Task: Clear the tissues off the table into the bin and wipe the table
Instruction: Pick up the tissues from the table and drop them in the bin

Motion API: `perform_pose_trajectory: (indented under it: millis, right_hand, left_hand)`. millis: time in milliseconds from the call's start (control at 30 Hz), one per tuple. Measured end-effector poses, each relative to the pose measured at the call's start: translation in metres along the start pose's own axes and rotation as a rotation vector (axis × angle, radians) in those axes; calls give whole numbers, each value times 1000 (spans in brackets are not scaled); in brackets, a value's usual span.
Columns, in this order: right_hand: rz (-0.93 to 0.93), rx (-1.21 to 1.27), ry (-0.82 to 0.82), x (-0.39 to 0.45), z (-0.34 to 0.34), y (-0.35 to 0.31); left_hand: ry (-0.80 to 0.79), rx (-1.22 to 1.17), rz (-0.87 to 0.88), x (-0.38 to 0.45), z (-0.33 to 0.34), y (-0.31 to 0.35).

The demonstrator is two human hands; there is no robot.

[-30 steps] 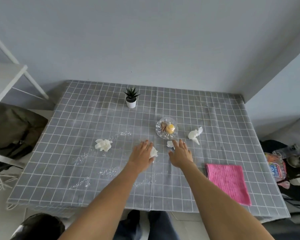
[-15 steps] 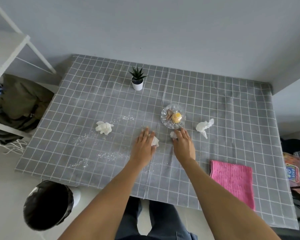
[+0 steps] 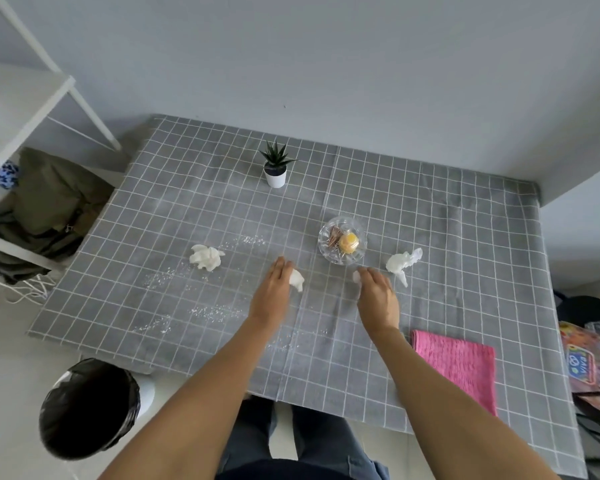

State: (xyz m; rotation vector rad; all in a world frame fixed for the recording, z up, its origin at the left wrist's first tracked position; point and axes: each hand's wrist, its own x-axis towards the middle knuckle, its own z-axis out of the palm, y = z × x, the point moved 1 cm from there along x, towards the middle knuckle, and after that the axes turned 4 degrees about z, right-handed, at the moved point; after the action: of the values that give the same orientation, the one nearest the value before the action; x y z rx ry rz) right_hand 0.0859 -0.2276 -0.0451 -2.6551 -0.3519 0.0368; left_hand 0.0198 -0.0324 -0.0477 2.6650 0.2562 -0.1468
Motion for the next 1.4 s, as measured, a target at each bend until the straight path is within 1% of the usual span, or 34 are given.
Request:
perform_pose_trajectory:
  millis: [100, 200, 267, 333, 400, 433, 533, 700, 800, 900, 967, 1100, 1200, 1333, 1400]
  right_hand:
    - [81, 6, 62, 13, -14, 9]
    - [133, 7, 79, 28, -26, 21]
    - [162, -34, 45, 36, -29, 32]
    - [187, -159, -26, 41, -29, 43]
    - [201, -256, -96, 41, -24, 49]
    - [217, -254, -125, 41, -21, 51]
    - [263, -130, -163, 38, -12, 50]
    - [250, -28, -161, 38, -10, 46]
    - [241, -55, -146, 39, -10, 43]
    - [244, -50, -140, 36, -10, 36]
    - [246, -39, -136, 31, -8, 32]
    - [234, 6, -104, 14, -2, 22]
    - [219, 29, -92, -3, 5, 12]
    - [161, 68, -81, -23, 15, -16]
    - [137, 68, -84, -31, 22, -34]
  left_hand:
    - [27, 15, -8, 5, -7, -6]
    - [82, 4, -50, 10, -15, -13]
    - [144, 8, -107, 14, -24, -20]
    - [214, 51, -173, 17, -36, -34]
    - [244, 112, -246, 15, -46, -53]
    - [237, 142, -276, 13, -48, -63]
    - [207, 195, -334, 10, -53, -89]
    - [134, 160, -407, 13, -55, -113]
    - [39, 95, -407, 16, -51, -124]
    - [10, 46, -408, 16, -47, -129]
    - [24, 16, -411, 16, -44, -129]
    - [78, 1, -359, 18, -45, -126]
    - [85, -24, -341, 19, -47, -120]
    - [174, -118, -306, 14, -43, -117]
    - [178, -222, -305, 9, -42, -123]
